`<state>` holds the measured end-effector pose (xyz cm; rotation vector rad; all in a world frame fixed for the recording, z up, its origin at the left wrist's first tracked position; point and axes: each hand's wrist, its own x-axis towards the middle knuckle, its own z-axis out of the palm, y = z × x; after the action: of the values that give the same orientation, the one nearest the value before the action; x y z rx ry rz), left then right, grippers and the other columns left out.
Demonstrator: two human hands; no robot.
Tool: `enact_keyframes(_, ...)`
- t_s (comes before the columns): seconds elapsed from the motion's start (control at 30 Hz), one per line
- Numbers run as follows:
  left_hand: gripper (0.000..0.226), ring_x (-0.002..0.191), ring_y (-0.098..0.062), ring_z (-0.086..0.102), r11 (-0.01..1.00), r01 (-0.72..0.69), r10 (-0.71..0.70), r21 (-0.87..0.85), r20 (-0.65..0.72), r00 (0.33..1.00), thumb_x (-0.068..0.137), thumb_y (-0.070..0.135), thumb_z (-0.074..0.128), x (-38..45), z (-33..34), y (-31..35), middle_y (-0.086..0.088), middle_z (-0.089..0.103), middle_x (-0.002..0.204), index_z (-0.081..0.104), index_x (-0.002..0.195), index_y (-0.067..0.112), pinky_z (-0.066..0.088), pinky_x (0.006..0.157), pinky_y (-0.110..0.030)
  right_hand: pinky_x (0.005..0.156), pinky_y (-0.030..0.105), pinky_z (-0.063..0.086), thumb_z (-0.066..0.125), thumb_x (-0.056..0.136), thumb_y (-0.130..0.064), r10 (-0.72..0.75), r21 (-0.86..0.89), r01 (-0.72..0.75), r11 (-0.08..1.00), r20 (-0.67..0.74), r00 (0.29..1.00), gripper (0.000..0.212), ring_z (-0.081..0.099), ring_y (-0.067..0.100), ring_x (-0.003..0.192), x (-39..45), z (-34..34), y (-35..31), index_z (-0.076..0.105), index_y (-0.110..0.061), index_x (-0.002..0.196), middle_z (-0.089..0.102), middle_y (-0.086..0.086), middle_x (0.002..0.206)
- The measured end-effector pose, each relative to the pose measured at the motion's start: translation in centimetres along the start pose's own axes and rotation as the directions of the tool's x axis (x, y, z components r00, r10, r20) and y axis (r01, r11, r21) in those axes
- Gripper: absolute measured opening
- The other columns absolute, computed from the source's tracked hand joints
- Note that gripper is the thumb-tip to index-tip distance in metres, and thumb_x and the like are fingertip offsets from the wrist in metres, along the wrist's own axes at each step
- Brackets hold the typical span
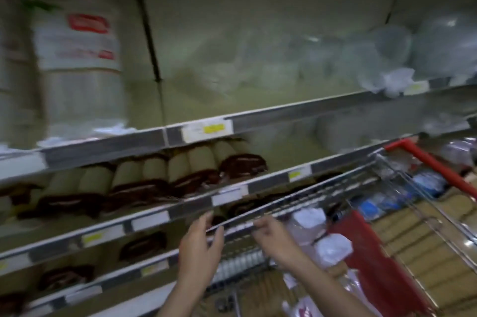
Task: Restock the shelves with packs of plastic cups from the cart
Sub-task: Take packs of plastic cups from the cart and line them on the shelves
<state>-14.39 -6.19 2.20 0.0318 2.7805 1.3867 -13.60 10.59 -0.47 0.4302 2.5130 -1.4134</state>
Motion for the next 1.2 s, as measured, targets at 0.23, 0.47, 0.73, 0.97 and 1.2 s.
enact_keyframes(0.23, 0.033, 0.112, -0.017, 0.06, 0.955, 0.273, -0.297, 0.117, 0.359, 0.885, 0.096, 0.022, 0.049, -3.5, 12.3, -0.5, -0.004, 0.064, 0.123, 0.058, 0.125, 0.009, 0.044, 0.092, -0.02, 0.066, 0.031, 0.038, 0.054, 0.091, -0.02, 0.35, -0.055, -0.349, 0.935, 0.002, 0.937, 0.018, 0.052, 0.02, 0.065, 0.2, -7.2, 16.5, 0.05, -0.009, 0.078, 0.051, 0.005, 0.066)
enact_keyframes(0.47, 0.014, 0.078, -0.008, 0.056, 0.929, 0.331, -0.369, 0.165, 0.452, 0.812, 0.094, 0.014, 0.052, -4.5, 14.1, -2.9, 0.006, 0.061, 0.083, 0.066, 0.094, 0.014, 0.04, 0.063, -0.013, 0.102, 0.041, 0.038, 0.057, 0.085, -0.017, 0.13, -0.766, -0.123, 0.631, -0.052, 0.99, 0.071, 0.03, 0.039, 0.136, 3.2, -10.3, 22.5, 0.022, -0.026, 0.147, 0.026, 0.01, 0.152)
enact_keyframes(0.73, 0.021, 0.067, -0.014, 0.054, 0.854, 0.518, -0.489, 0.045, 0.409, 0.77, 0.093, 0.01, 0.053, -4.5, 12.1, -5.2, -0.005, 0.057, 0.078, 0.06, 0.074, 0.013, 0.044, 0.056, -0.017, 0.103, 0.047, 0.039, 0.054, 0.09, -0.014, 0.079, -0.922, 0.075, 0.38, 0.113, 0.99, 0.05, 0.037, 0.036, 0.134, 7.8, -7.1, 23.4, 0.041, -0.015, 0.138, 0.041, 0.016, 0.142)
enact_keyframes(0.97, 0.015, 0.087, -0.019, 0.065, 0.746, 0.665, -0.601, -0.035, 0.394, 0.695, 0.096, 0.021, 0.049, -5.7, 9.5, -5.4, -0.003, 0.066, 0.098, 0.063, 0.096, 0.015, 0.05, 0.069, -0.028, 0.09, 0.031, 0.049, 0.06, 0.085, -0.011, 0.051, -0.965, 0.146, 0.219, 0.161, 0.986, 0.041, 0.05, 0.027, 0.119, 5.9, -7.5, 21.1, 0.053, -0.012, 0.125, 0.055, 0.008, 0.127)
enact_keyframes(1.2, 0.019, 0.087, -0.017, 0.063, 0.82, 0.572, -0.512, 0.0, 0.447, 0.733, 0.098, 0.02, 0.044, -5.1, 7.7, -3.4, -0.004, 0.065, 0.099, 0.062, 0.096, 0.015, 0.049, 0.064, -0.023, 0.073, 0.031, 0.048, 0.072, 0.072, -0.036, 0.135, -0.813, 0.152, 0.562, 0.272, 0.953, 0.051, 0.06, 0.024, 0.103, 4.3, -9.8, 10.1, 0.06, -0.009, 0.112, 0.063, 0.008, 0.113)
